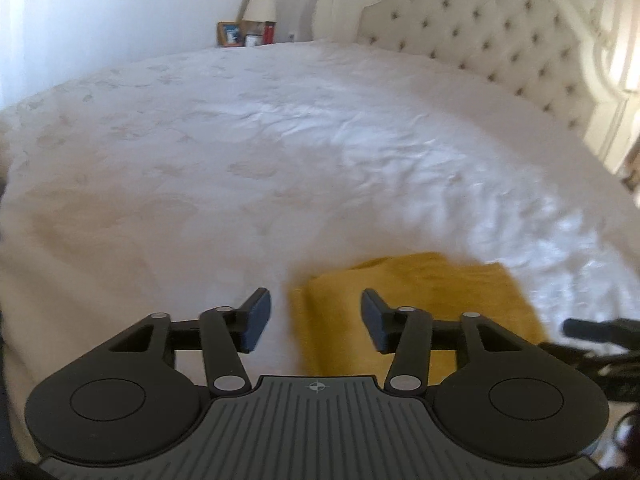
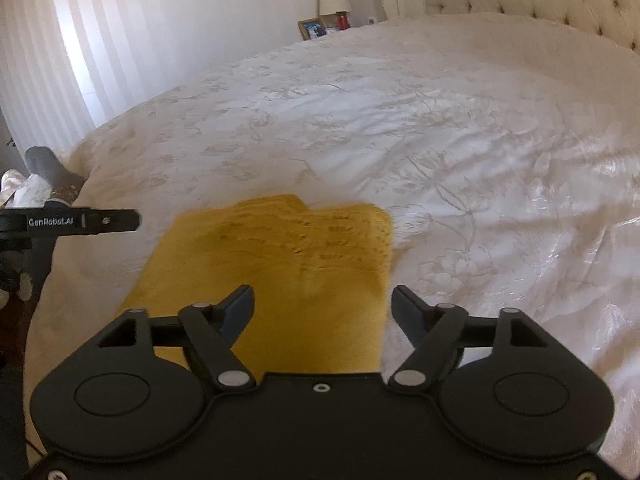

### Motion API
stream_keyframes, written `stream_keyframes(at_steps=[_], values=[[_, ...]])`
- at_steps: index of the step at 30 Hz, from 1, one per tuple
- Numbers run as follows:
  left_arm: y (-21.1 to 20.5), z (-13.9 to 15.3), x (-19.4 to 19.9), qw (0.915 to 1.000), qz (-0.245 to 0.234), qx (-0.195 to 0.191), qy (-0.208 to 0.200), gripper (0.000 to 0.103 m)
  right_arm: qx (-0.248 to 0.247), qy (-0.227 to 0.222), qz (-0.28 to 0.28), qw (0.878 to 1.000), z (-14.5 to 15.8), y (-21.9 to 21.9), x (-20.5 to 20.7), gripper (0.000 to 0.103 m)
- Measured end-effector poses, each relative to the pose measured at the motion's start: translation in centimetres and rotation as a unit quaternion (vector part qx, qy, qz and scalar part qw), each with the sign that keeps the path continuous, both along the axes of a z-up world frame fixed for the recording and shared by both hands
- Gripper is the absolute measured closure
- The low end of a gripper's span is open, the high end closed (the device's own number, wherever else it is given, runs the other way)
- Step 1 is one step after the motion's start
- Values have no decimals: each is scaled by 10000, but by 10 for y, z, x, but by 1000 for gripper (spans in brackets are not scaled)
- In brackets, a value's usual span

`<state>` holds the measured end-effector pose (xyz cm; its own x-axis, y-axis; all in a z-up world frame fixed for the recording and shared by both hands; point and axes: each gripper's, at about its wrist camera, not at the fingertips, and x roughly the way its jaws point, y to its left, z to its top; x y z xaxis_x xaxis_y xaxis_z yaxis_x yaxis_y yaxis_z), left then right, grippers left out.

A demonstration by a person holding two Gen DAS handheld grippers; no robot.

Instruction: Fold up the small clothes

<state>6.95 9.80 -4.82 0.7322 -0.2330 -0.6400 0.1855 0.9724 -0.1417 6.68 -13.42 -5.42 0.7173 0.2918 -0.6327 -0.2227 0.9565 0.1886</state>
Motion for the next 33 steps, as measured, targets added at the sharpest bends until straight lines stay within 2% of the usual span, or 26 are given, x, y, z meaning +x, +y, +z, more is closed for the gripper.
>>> stream_keyframes(at_steps=[3, 6, 11, 13, 17, 22, 24, 28, 33], values=[[-8, 3, -5, 9999, -73, -69, 24, 45, 146, 5, 50, 9999, 4, 4, -10, 10], [-16, 6, -16, 9998, -165, -58, 28, 33, 272, 49, 58, 9996, 7, 5, -18, 2], [-27, 6, -31, 9995, -318, 2, 75, 7, 454, 110, 31, 9989, 13, 5, -33, 1], [-31, 5, -37, 9994, -320, 54, 130, 0, 497, 148, 46, 9986, 16, 5, -39, 1], [-37, 3, -46, 9992, -268, 131, 251, 0, 575, 244, 50, 9980, 18, 5, -50, 1], [-40, 3, -58, 9990, -167, 129, 388, 0, 207, 494, 15, 9986, 15, 11, -61, 1], [-43, 3, -62, 9988, -155, 156, 435, 0, 238, 566, 25, 9981, 13, 9, -65, 1], [-50, 6, -72, 9978, -117, 441, 486, 1, 452, 689, 65, 9966, 11, 5, -76, 1], [-54, 6, -79, 9958, 55, 626, 673, 1, 380, 636, 5, 9973, 16, 4, -87, 1]])
